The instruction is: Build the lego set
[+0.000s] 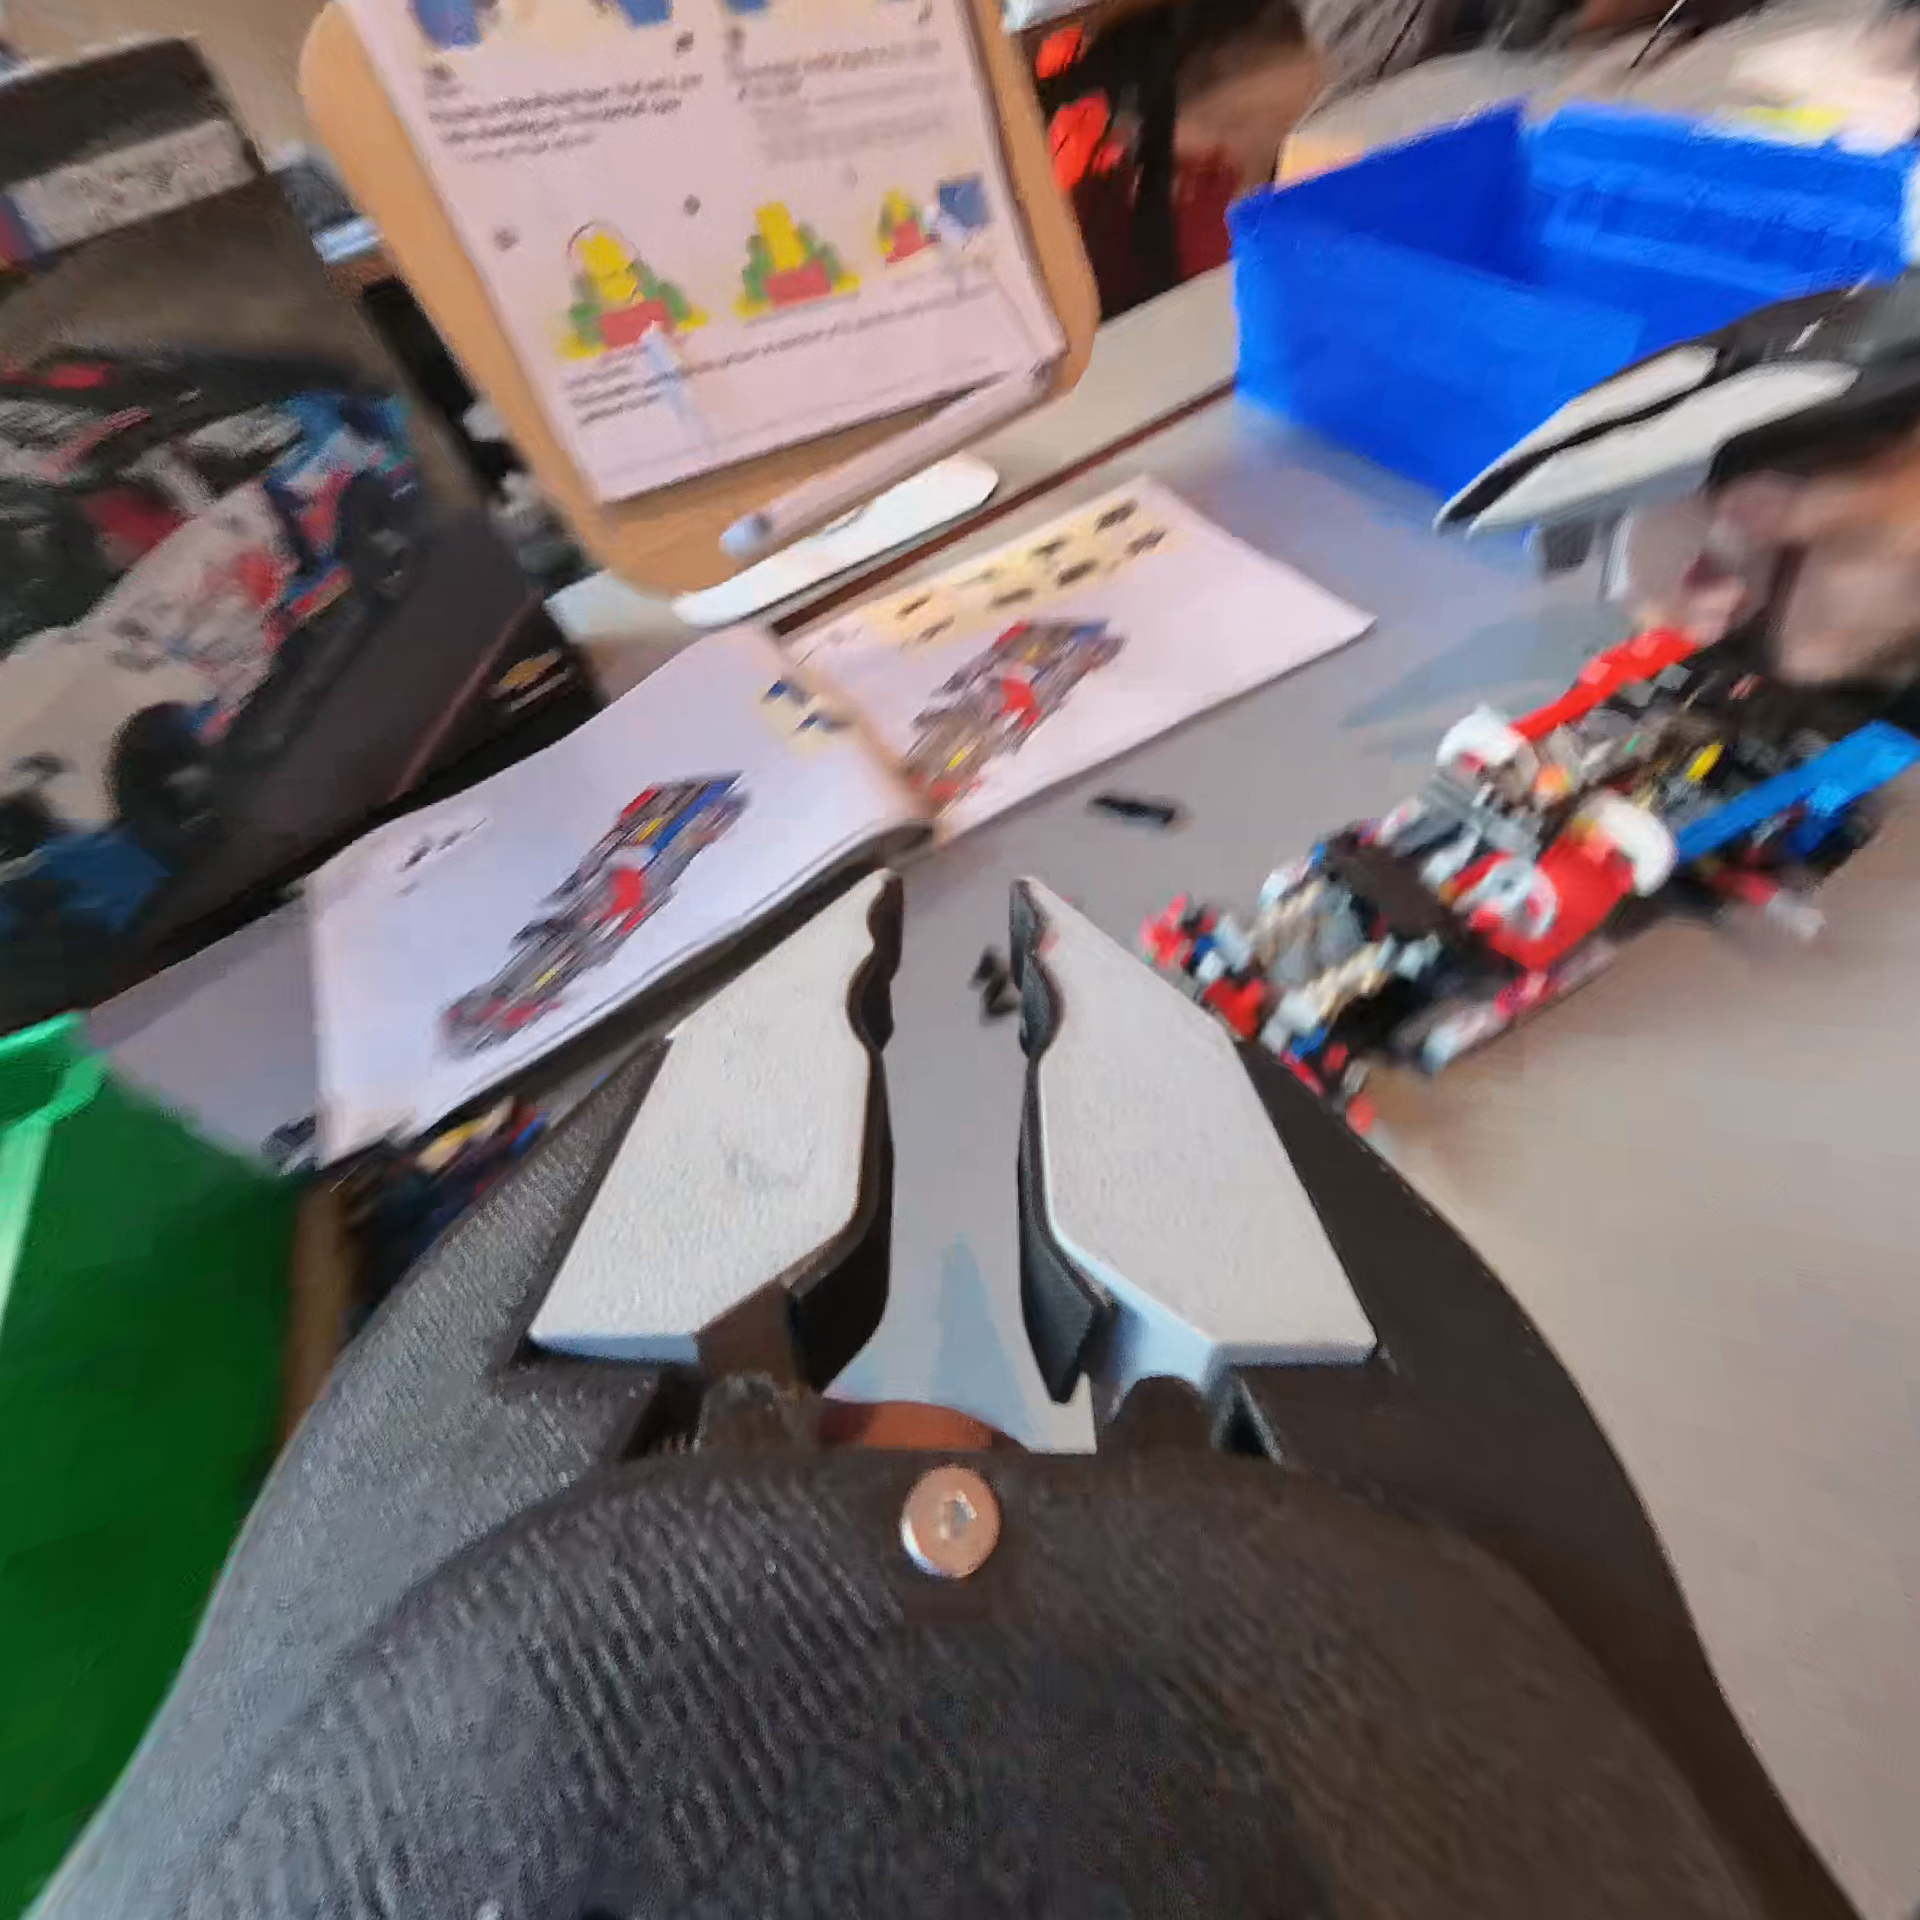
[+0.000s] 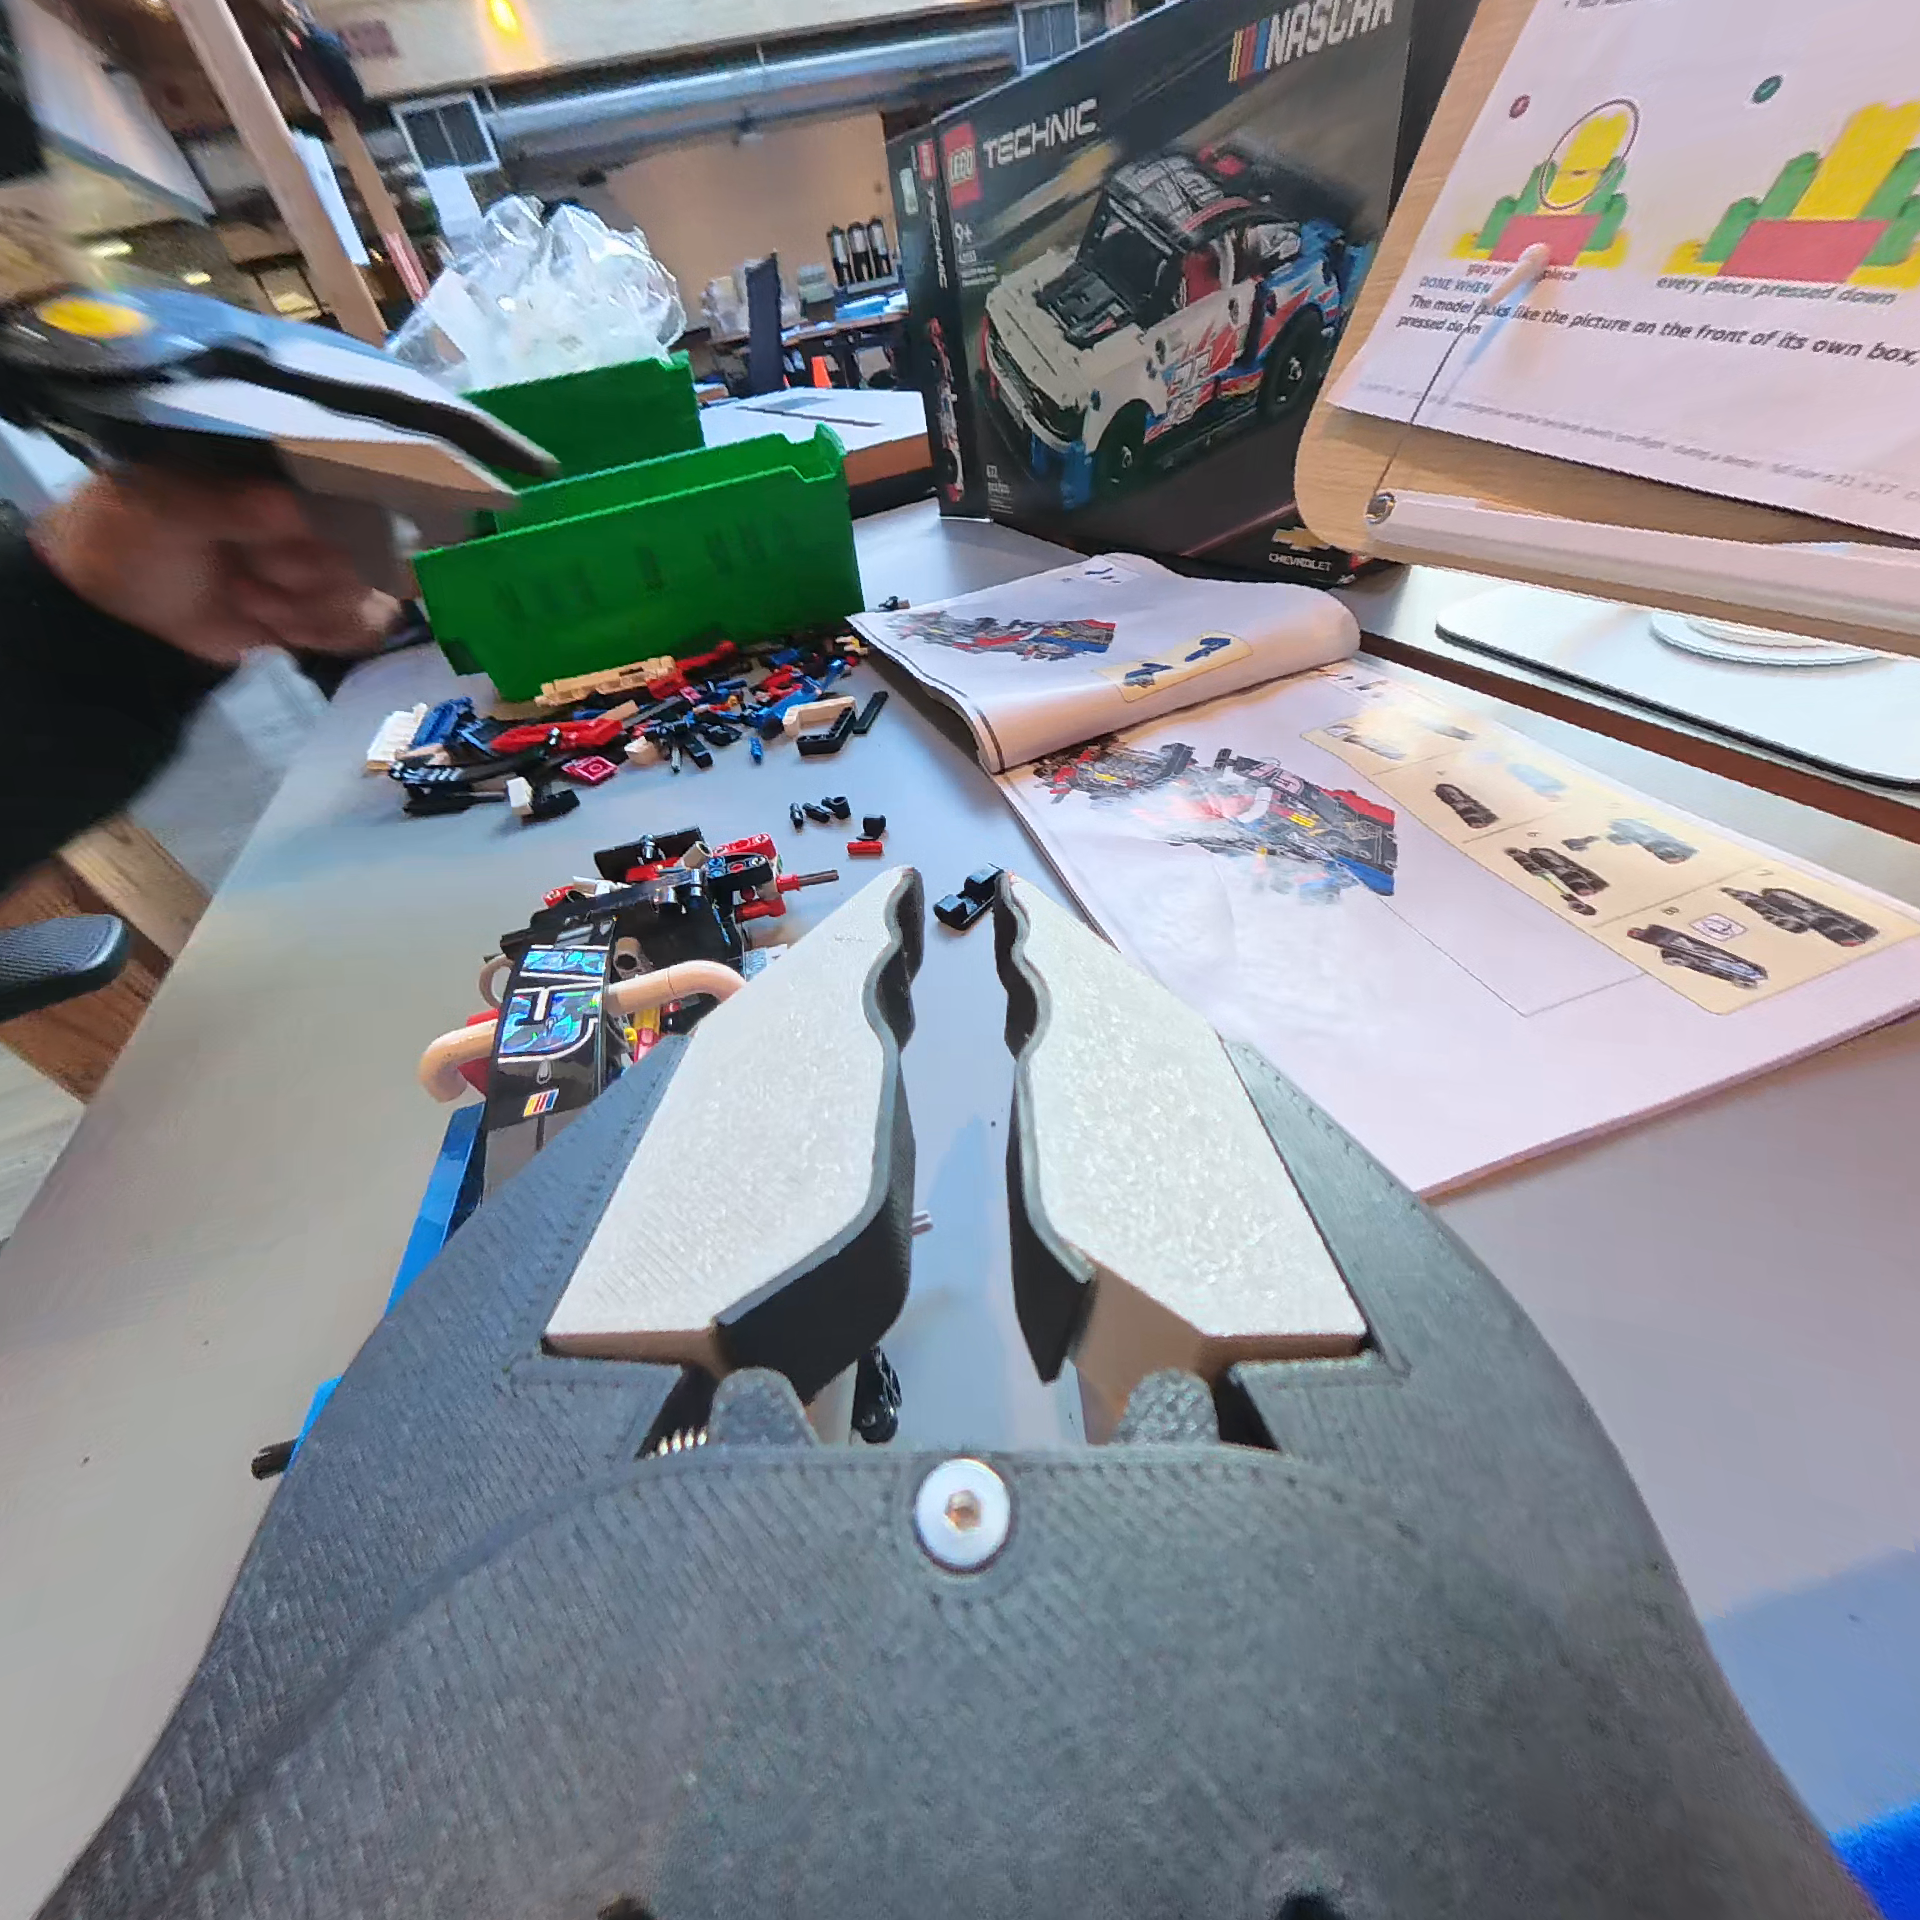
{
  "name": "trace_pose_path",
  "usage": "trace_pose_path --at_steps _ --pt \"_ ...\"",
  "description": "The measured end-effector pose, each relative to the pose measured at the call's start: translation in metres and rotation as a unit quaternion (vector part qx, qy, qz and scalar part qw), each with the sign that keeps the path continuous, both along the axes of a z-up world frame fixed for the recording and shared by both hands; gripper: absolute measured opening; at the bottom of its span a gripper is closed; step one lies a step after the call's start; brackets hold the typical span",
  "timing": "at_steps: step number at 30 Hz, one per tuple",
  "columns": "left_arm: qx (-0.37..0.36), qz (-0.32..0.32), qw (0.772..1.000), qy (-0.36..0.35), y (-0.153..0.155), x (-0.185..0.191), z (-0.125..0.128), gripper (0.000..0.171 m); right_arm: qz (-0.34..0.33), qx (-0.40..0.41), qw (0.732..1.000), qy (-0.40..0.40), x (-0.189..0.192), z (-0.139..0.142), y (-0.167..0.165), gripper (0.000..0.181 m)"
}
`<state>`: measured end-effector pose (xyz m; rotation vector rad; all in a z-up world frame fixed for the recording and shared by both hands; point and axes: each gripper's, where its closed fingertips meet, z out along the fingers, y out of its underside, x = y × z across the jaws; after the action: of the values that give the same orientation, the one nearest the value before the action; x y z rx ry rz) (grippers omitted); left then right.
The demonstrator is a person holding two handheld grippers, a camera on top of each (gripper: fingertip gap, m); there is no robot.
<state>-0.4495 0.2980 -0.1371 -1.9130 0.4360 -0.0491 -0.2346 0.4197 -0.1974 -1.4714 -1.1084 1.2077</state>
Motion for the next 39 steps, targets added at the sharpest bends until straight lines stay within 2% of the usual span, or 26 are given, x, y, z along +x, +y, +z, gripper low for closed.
trace_pose_path --at_steps 4,6,9,12,21,27,32,35,39 --pt "-0.110 0.066 0.989 0.071 -0.075 -0.082 -0.014 0.016 0.002 -0.005 1.000 -0.001 0.000 -0.001 0.000 0.010" --pt "-0.167 0.105 0.978 0.071 -0.108 -0.116 -0.027 0.017 0.004 -0.005 1.000 -0.002 0.000 -0.001 0.000 0.010" --pt "-0.208 0.133 0.968 0.030 -0.139 -0.134 -0.040 0.018 0.010 -0.002 1.000 -0.009 -0.001 -0.002 -0.003 0.010" --pt "-0.209 0.150 0.965 0.047 -0.149 -0.139 -0.042 0.019 0.012 0.004 1.000 -0.015 -0.002 -0.004 -0.005 0.009" --pt "-0.229 0.133 0.961 0.082 -0.125 -0.134 -0.047 0.023 0.024 0.003 1.000 -0.016 -0.002 -0.004 -0.009 0.008" --pt "-0.247 0.134 0.955 0.094 -0.092 -0.151 -0.069 0.024 0.036 -0.011 0.999 -0.012 -0.004 -0.004 -0.010 0.008" --pt "-0.267 0.141 0.949 0.089 -0.065 -0.168 -0.088 0.033 0.045 -0.022 0.999 -0.006 -0.003 -0.003 -0.010 0.008" --pt "-0.270 0.147 0.947 0.096 -0.054 -0.176 -0.088 0.046 0.047 -0.031 0.998 -0.002 -0.003 -0.002 -0.009 0.008" --pt "-0.272 0.148 0.945 0.108 -0.040 -0.183 -0.083 0.049 0.050 -0.042 0.998 0.004 -0.002 -0.001 -0.008 0.009"
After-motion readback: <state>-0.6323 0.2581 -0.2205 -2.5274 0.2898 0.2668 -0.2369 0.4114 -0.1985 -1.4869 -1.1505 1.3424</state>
